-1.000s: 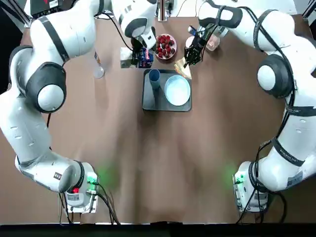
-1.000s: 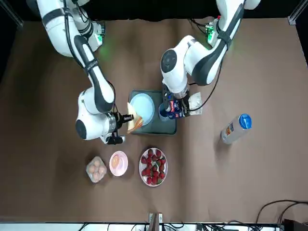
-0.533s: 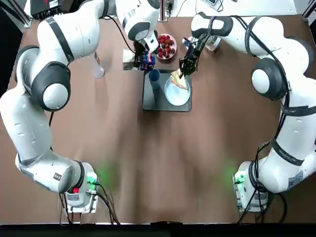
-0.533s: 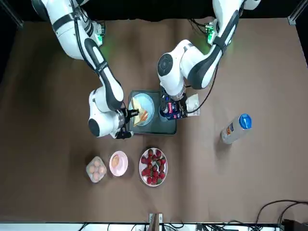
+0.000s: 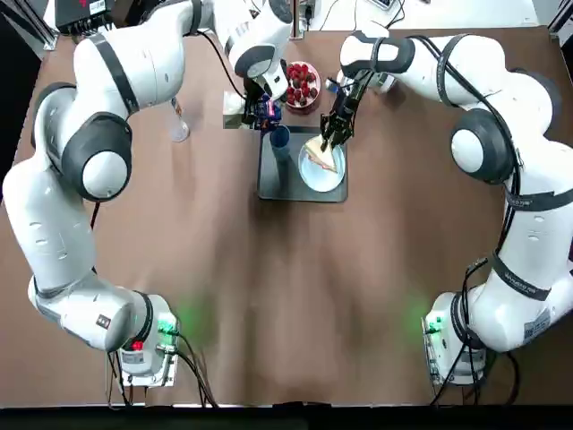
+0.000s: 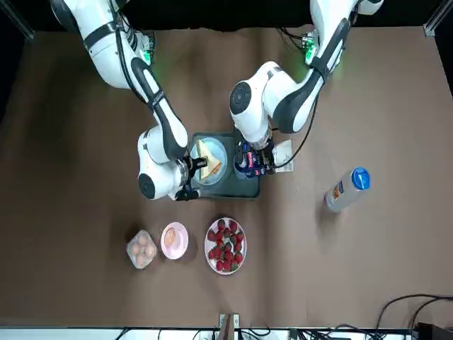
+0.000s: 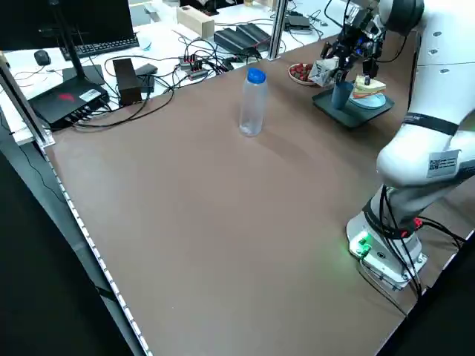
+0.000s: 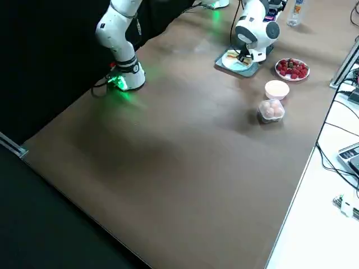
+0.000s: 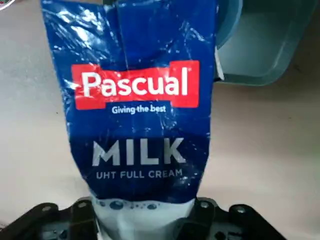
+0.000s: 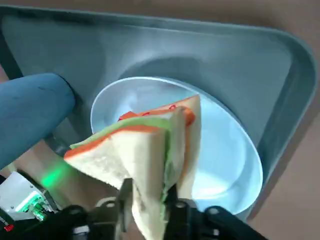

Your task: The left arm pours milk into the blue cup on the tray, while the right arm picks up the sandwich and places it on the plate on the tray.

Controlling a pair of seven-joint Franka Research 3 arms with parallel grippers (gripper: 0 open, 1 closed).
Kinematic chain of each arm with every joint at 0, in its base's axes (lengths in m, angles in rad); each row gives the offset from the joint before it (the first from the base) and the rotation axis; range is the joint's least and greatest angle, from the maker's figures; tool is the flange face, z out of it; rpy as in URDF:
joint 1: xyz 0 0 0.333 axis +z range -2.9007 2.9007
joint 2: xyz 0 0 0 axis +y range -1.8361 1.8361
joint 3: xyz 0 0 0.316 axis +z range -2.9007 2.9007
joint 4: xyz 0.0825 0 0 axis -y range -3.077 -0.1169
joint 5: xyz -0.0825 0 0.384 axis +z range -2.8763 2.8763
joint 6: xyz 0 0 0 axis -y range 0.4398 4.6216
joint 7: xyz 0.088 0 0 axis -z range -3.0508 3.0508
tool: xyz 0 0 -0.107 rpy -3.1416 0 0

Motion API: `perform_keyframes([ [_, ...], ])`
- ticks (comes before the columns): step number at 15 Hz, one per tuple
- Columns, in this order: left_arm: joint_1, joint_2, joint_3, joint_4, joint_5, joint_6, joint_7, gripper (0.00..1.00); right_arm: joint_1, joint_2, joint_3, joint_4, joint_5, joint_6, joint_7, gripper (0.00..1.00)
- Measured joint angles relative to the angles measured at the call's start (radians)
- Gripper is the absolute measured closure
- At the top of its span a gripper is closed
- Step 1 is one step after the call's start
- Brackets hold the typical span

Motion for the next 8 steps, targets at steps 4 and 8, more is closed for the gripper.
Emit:
perform_keyframes([
  [4,-0.001,0.002,0.001,0.0,0.001,0.0,0.0,0.48,-0.004,0.0,-0.003,0.001,0.001,-0.006,0.001,0.33],
  [8,-0.001,0.004,0.001,0.0,0.014,0.0,0.0,0.48,-0.028,-0.006,-0.012,0.019,0.001,-0.054,0.027,0.3],
])
